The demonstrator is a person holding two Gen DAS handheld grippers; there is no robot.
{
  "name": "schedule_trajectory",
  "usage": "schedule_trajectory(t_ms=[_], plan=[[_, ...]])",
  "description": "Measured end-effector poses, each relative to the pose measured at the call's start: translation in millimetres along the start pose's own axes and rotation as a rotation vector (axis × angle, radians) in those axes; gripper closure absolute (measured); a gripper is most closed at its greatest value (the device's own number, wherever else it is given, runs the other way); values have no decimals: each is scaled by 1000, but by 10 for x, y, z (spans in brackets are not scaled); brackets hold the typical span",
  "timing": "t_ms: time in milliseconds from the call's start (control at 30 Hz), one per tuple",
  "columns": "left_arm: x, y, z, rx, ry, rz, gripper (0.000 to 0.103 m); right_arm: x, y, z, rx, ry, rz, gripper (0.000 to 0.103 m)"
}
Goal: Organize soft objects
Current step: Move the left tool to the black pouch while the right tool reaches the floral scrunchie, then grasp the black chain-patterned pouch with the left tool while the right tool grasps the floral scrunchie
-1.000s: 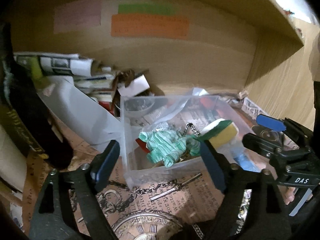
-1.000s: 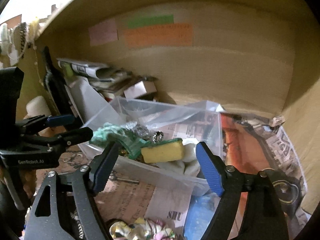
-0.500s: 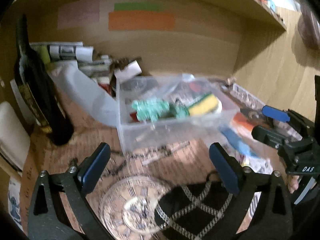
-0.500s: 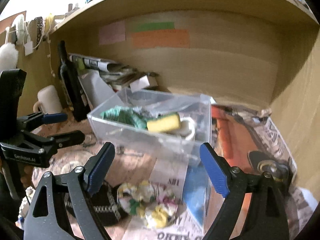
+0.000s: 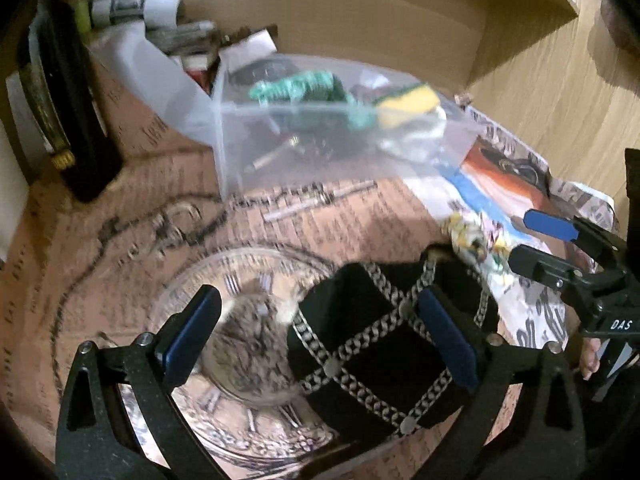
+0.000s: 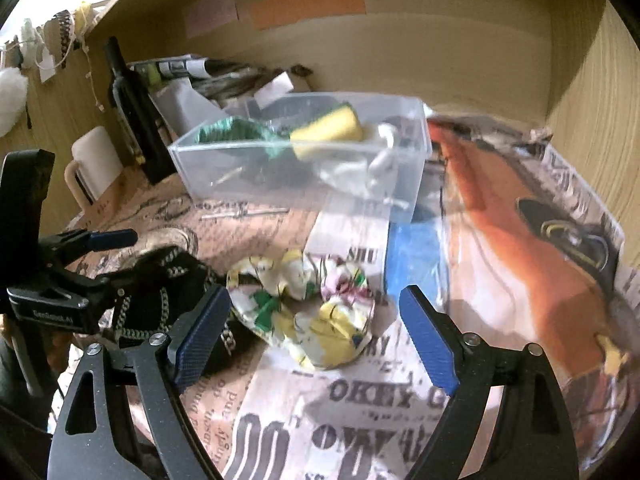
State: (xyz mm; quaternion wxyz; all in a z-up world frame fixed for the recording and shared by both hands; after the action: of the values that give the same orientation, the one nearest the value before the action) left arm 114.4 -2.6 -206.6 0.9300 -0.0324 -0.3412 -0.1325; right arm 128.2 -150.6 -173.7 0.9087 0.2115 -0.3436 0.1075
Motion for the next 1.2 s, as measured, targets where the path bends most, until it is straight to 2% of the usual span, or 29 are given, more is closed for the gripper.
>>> schedule_trajectory(t_ms=[133,333,367,467,733,833,1000,1200], plan=[[-55,-69,-65,-13,3,-5,5,-60,-2,-90,1,29,-6,18],[-20,-101,-128,21,-22,-27,29,-136,-33,-204,-10,57,-12,18],[-21,-116,-128,18,-26,-32,37,-134,-43,-207,-8,56,-18,19],[-18,-137,-125,17,-30,-40,44,-115,-64,-214,-20,49,-16,21],[2,-44,-98,7,-32,3,72,-100,-109,-258,-79,20,46,59],[24,-16,-68,9,-40,9,74,-82,-117,-246,-63,21,35,75],[131,24,71,25,-84,3,77,-20,-94,-190,-46,-2,26,83],[339,43,279,47,-155,-11,79,110,-2,-53,-21,-56,27,86]])
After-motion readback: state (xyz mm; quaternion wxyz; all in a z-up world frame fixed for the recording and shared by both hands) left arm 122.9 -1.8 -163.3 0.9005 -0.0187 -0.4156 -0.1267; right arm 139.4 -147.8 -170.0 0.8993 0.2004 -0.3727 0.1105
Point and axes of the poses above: each gripper's, at about its wrist camera, not at the fingertips, and z roughly against the way its jaws point, y to its left, x to its top, the point moved 9 cm from there along -z, roughly the way its jaws point, and after that the axes turned 15 degrees about -z, right-handed, at the moved point
